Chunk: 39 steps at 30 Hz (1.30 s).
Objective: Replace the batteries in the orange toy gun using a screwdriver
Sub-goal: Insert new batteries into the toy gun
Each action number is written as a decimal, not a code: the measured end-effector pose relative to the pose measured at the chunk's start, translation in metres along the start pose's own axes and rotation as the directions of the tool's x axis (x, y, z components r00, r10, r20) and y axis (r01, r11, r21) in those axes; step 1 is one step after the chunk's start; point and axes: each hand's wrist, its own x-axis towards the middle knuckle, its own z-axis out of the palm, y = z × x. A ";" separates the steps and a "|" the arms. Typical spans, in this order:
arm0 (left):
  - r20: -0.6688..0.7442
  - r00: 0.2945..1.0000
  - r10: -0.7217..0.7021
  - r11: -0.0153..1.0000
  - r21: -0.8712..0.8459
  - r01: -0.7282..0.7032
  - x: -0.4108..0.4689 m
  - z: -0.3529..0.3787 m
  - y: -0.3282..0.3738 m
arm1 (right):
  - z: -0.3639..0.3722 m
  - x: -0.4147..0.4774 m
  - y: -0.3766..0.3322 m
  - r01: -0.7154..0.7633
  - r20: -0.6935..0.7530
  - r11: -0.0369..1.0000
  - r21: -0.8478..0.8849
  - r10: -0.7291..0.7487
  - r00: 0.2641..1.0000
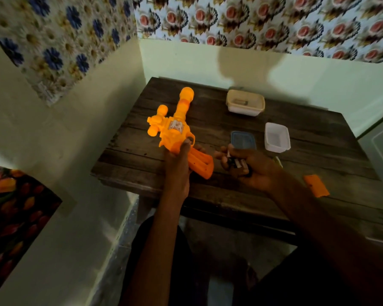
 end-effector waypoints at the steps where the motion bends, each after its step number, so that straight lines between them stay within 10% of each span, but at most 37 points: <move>1: -0.004 1.000 0.006 1.000 -0.002 -0.006 0.001 -0.001 -0.002 | 0.000 -0.001 0.000 0.018 0.005 0.999 -0.033 -0.018 1.000; 28: 0.052 0.999 -0.010 1.000 0.002 0.010 0.001 -0.006 -0.006 | 0.000 -0.008 0.002 0.375 0.096 0.788 -0.489 -0.379 0.921; 39: 0.059 0.998 -0.023 0.999 -0.024 0.024 -0.001 -0.004 -0.003 | 0.029 0.009 0.002 0.446 0.249 0.153 -0.882 -0.652 0.716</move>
